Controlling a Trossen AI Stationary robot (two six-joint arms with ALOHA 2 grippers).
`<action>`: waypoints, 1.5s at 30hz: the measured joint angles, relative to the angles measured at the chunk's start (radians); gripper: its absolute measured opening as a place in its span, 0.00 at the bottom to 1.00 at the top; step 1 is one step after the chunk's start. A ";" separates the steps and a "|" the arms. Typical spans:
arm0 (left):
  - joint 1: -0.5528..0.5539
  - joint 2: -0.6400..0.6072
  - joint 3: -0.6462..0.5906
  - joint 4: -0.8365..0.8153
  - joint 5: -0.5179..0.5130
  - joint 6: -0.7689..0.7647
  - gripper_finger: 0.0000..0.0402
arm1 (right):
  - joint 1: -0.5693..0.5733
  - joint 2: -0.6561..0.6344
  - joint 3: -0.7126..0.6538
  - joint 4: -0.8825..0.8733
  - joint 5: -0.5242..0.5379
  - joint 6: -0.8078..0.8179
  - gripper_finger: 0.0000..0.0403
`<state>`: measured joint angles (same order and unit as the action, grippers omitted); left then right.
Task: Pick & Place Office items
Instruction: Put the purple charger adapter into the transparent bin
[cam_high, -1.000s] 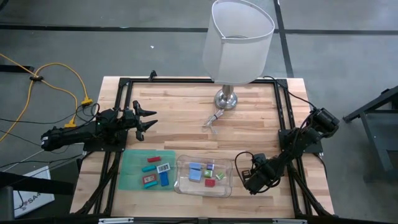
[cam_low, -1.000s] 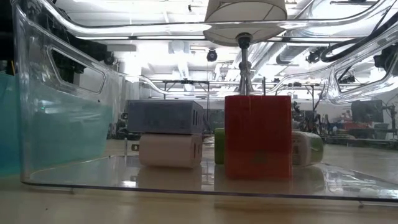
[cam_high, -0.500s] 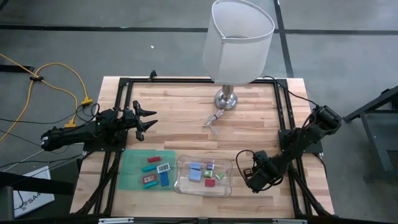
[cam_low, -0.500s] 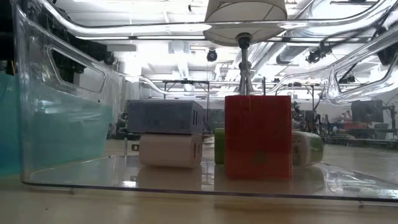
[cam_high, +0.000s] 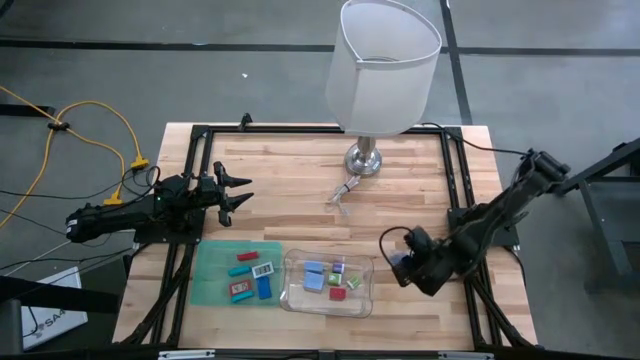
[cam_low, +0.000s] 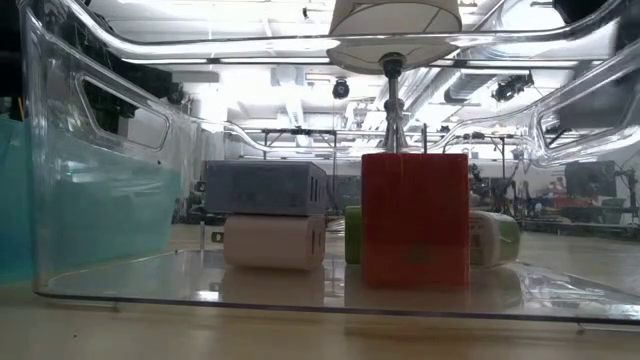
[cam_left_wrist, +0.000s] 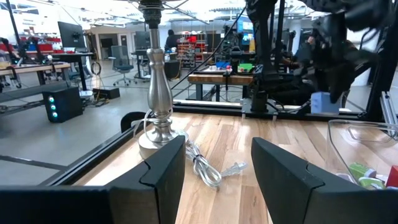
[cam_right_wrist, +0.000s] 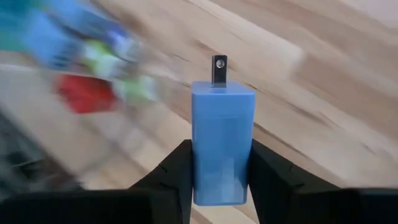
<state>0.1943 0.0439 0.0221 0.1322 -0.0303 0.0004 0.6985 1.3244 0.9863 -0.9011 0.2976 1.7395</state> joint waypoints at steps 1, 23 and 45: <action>0.000 0.000 0.000 0.000 0.000 0.000 0.44 | -0.008 -0.014 0.000 0.027 0.015 -0.035 0.27; 0.000 0.000 0.000 0.000 0.000 0.000 0.44 | -0.351 0.175 0.041 0.712 -0.347 -0.792 0.29; 0.000 0.000 0.000 0.000 0.000 0.000 0.44 | -0.347 0.516 0.395 0.481 -0.415 -1.117 0.30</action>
<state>0.1944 0.0437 0.0223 0.1322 -0.0303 0.0005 0.3518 1.8406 1.3811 -0.4202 -0.1174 0.6229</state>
